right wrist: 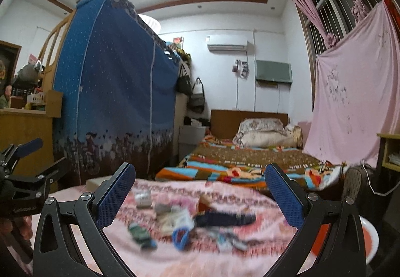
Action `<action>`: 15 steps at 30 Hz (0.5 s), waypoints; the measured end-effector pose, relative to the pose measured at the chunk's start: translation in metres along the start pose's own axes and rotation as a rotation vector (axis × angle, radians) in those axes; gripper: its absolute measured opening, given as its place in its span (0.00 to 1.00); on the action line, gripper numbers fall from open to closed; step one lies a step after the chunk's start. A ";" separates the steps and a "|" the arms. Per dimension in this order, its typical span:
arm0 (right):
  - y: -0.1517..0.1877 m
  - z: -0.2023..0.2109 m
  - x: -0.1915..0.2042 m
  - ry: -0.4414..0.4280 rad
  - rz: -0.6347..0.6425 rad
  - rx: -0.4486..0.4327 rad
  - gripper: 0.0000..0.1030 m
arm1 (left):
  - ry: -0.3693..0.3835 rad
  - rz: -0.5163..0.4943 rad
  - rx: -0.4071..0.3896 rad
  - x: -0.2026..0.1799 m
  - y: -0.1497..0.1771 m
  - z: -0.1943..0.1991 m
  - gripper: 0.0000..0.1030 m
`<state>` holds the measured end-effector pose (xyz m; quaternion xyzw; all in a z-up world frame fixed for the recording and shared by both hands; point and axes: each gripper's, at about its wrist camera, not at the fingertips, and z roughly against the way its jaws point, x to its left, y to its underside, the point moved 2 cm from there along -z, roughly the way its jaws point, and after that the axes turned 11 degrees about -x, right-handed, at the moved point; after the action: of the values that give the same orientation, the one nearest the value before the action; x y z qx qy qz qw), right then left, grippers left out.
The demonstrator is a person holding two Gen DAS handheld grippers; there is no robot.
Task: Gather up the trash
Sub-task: 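Move both tools down toward the trash items on the bedspread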
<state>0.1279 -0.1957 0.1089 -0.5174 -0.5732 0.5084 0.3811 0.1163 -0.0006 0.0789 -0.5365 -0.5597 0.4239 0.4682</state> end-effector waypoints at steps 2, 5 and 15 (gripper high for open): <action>0.000 -0.010 -0.004 -0.007 -0.001 -0.003 1.00 | 0.002 0.008 0.008 0.002 0.002 -0.011 0.89; 0.007 -0.028 -0.006 -0.029 0.003 0.021 1.00 | 0.007 0.023 0.046 0.003 0.007 -0.024 0.89; 0.048 -0.061 -0.006 -0.059 -0.009 0.261 0.88 | 0.067 0.034 0.269 -0.006 0.040 -0.061 0.88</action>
<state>0.1979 -0.1929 0.0747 -0.4455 -0.5155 0.5920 0.4306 0.1836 -0.0057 0.0519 -0.4921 -0.4729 0.4848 0.5469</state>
